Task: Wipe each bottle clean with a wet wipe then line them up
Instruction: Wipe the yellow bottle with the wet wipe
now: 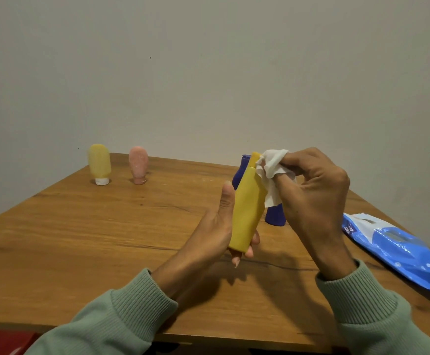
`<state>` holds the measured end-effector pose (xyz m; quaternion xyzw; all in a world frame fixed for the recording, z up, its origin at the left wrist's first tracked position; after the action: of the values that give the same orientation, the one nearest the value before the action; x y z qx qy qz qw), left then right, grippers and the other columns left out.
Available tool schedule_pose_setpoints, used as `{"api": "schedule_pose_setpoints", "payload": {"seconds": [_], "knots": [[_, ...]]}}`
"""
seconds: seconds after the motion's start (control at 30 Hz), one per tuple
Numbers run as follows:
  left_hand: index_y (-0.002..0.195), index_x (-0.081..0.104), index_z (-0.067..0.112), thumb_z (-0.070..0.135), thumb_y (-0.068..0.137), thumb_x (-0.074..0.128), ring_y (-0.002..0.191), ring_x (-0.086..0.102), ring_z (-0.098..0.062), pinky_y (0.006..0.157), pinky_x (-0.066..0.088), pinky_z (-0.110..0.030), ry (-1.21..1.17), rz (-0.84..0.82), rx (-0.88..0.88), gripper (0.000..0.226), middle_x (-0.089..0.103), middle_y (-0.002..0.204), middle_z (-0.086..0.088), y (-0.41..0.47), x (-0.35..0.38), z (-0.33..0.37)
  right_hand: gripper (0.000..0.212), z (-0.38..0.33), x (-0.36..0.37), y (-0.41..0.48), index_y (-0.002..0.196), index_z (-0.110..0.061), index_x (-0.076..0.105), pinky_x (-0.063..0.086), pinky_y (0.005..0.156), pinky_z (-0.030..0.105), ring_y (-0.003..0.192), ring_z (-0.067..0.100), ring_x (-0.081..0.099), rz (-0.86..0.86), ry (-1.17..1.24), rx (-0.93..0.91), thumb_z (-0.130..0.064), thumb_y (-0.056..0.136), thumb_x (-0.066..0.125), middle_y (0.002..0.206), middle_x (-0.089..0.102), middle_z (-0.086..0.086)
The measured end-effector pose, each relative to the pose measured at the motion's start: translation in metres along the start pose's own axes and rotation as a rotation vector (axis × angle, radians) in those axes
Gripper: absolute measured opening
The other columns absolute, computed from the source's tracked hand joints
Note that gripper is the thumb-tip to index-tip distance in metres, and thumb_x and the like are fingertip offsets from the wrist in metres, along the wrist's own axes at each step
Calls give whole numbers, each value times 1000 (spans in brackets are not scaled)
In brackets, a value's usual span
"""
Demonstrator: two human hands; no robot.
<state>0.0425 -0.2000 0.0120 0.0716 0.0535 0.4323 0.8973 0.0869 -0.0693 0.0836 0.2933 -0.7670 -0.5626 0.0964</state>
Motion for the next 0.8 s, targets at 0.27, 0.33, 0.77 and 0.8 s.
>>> {"api": "schedule_pose_setpoints", "payload": {"seconds": [0.27,0.33,0.77,0.8], "knots": [[118,56,11,74,79,16,66,64,-26,50,49,-29,-97,28,28,84,67,80,-18,3,-4,-1,14,4,0,0,95,-10,70,43,66,4,77,-7,56,-4,-11,14,-9,81,72,85,60,-6],[116,56,12,73,80,16,66,65,-26,51,49,-29,-88,21,31,81,67,80,-18,3,-3,-2,16,2,1,0,95,-15,68,43,66,4,78,-8,55,-39,8,5,-8,81,71,84,59,-8],[107,63,23,80,81,11,58,59,-26,41,46,-26,-388,-100,-37,81,60,74,-18,4,3,0,14,-1,7,0,94,-12,72,44,63,8,74,2,56,-209,-4,44,-8,81,70,80,58,-10],[114,59,20,79,82,11,58,59,-27,41,47,-27,-406,-104,-25,83,60,75,-17,5,2,0,15,-2,10,-2,96,-13,72,44,63,8,76,1,56,-281,-4,64,-8,81,69,81,56,-13]]}}
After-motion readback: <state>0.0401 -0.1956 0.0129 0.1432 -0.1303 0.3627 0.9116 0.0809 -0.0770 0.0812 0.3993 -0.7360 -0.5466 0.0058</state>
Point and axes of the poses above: each hand's wrist, its own y-axis towards the middle knuckle, its own x-axis out of the palm, z = x × y, the point moved 3 cm from there along y, towards the middle knuckle
